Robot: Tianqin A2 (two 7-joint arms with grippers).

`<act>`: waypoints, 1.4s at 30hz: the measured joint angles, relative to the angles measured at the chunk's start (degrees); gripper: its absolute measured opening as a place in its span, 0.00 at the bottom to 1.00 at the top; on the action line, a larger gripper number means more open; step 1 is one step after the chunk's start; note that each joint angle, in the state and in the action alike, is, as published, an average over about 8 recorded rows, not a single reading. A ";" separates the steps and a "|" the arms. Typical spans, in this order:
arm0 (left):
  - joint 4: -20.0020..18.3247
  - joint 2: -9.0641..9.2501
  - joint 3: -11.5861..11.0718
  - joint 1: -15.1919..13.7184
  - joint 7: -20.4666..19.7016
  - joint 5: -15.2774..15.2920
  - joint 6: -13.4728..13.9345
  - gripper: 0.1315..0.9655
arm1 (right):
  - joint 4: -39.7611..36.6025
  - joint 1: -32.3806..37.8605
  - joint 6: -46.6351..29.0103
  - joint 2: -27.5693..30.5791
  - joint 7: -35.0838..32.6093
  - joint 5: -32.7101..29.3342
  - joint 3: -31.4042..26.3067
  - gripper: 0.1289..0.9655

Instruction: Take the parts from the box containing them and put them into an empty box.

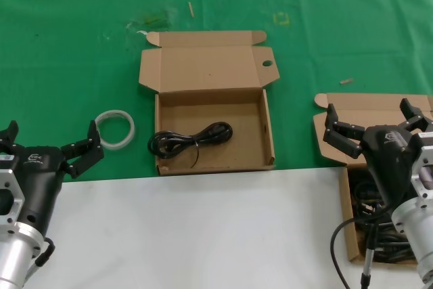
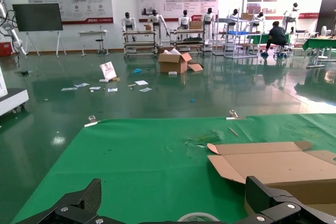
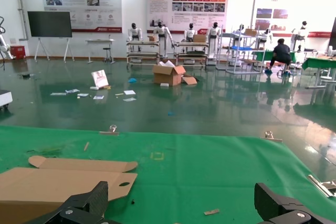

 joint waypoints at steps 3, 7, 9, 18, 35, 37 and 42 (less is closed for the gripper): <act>0.00 0.00 0.00 0.00 0.00 0.00 0.00 1.00 | 0.00 0.00 0.00 0.00 0.00 0.00 0.00 1.00; 0.00 0.00 0.00 0.00 0.00 0.00 0.00 1.00 | 0.00 0.00 0.00 0.00 0.00 0.00 0.00 1.00; 0.00 0.00 0.00 0.00 0.00 0.00 0.00 1.00 | 0.00 0.00 0.00 0.00 0.00 0.00 0.00 1.00; 0.00 0.00 0.00 0.00 0.03 0.00 0.00 1.00 | 0.00 0.00 0.00 0.00 0.00 0.00 0.00 1.00; 0.00 0.00 0.00 0.00 0.01 0.00 0.00 1.00 | 0.00 0.00 0.00 0.00 0.00 0.00 0.00 1.00; 0.00 0.00 0.00 0.00 0.01 0.00 0.00 1.00 | 0.00 0.00 0.00 0.00 0.00 0.00 0.00 1.00; 0.00 0.00 0.00 0.00 0.01 0.00 0.00 1.00 | 0.00 0.00 0.00 0.00 0.00 0.00 0.00 1.00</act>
